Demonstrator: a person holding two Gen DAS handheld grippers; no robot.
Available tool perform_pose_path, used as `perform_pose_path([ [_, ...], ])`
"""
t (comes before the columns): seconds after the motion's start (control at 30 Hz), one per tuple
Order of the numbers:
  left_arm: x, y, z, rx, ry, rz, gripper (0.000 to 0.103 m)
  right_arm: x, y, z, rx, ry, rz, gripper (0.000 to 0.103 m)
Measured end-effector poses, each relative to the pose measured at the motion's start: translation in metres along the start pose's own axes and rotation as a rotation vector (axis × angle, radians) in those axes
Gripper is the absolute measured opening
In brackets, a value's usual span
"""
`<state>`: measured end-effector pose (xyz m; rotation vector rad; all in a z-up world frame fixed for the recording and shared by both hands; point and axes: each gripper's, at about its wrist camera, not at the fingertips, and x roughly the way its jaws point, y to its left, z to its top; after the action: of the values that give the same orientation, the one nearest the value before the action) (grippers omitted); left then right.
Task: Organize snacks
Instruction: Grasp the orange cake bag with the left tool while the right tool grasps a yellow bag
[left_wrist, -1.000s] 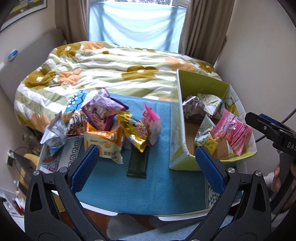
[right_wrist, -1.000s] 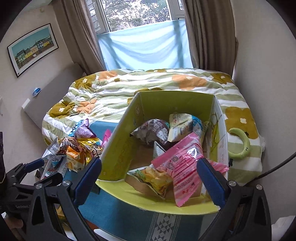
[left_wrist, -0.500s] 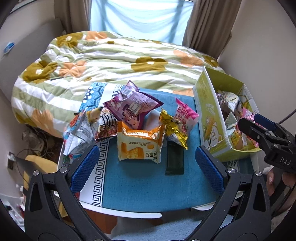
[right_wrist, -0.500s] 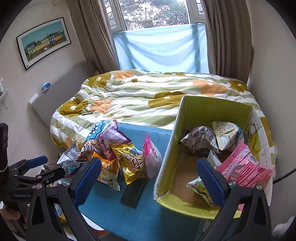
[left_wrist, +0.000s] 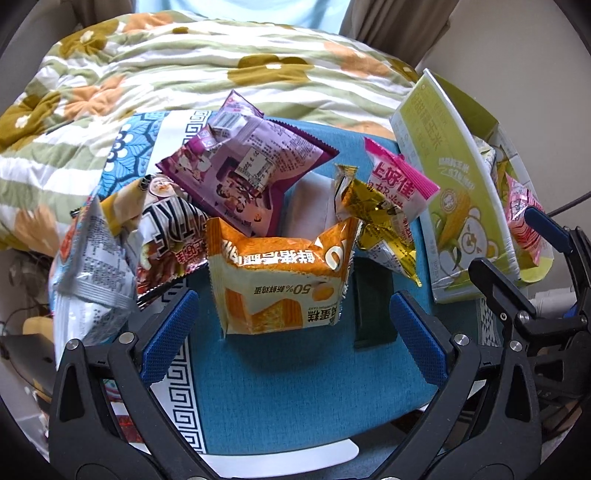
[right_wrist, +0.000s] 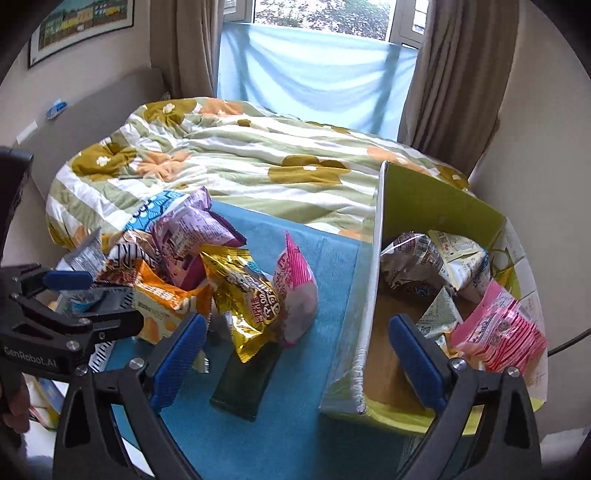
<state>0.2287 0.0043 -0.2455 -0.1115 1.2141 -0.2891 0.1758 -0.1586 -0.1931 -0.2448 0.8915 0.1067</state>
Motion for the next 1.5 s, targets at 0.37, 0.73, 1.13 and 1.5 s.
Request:
perform_pose_path([
  [0.37, 0.055, 0.007, -0.002, -0.083, 0.045, 0.021, 0.102, 0.032, 0.032, -0.019, -0.276, -0.034, -0.041, 0.098],
  [0.73, 0.061, 0.006, -0.003, -0.015, 0.014, 0.067, 0.1, 0.067, 0.057, -0.028, -0.425, -0.01, -0.014, 0.075],
  [1.13, 0.05, 0.009, -0.012, 0.101, 0.015, 0.055, 0.077, 0.088, 0.064, -0.024, -0.461, 0.004, 0.02, 0.067],
  [1.5, 0.035, 0.013, -0.018, 0.13, 0.009, 0.047, 0.071, 0.099, 0.066, -0.018, -0.431, 0.028, 0.051, 0.06],
])
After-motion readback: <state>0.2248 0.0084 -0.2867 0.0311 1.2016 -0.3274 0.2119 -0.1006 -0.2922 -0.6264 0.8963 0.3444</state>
